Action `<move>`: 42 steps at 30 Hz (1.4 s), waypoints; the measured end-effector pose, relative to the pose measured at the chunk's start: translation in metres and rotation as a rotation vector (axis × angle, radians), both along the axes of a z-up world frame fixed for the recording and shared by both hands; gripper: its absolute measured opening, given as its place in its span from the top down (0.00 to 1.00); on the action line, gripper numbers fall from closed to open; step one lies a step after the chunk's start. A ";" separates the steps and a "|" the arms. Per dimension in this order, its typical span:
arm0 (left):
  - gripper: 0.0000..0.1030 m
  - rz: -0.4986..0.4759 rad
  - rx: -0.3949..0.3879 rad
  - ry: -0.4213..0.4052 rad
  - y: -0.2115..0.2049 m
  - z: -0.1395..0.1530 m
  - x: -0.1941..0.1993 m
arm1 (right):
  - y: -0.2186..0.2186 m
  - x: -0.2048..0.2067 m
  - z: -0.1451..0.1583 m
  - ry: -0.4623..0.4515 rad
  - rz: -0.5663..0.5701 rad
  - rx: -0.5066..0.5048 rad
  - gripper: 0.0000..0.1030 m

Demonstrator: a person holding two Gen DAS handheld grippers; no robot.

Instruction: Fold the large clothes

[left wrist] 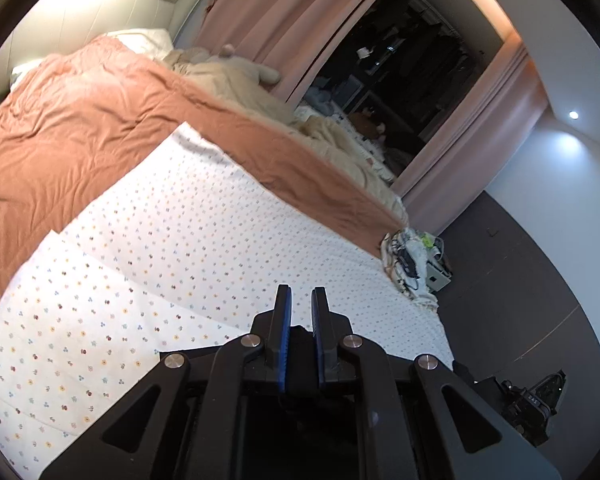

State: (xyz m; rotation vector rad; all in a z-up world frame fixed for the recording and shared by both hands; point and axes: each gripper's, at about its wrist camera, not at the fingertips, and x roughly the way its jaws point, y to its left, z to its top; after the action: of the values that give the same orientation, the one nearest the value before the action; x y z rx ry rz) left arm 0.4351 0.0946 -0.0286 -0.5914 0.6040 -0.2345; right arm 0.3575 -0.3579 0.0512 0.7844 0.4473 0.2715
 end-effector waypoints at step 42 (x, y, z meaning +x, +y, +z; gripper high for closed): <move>0.00 0.102 0.037 0.151 0.014 -0.096 0.010 | 0.064 0.024 -0.007 0.210 -0.013 -0.230 0.00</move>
State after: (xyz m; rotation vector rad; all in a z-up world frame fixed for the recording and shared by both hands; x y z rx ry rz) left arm 0.4456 0.1082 -0.1249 -0.6062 0.7204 -0.0832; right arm 0.3817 -0.2939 0.0447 0.5925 0.6592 0.1223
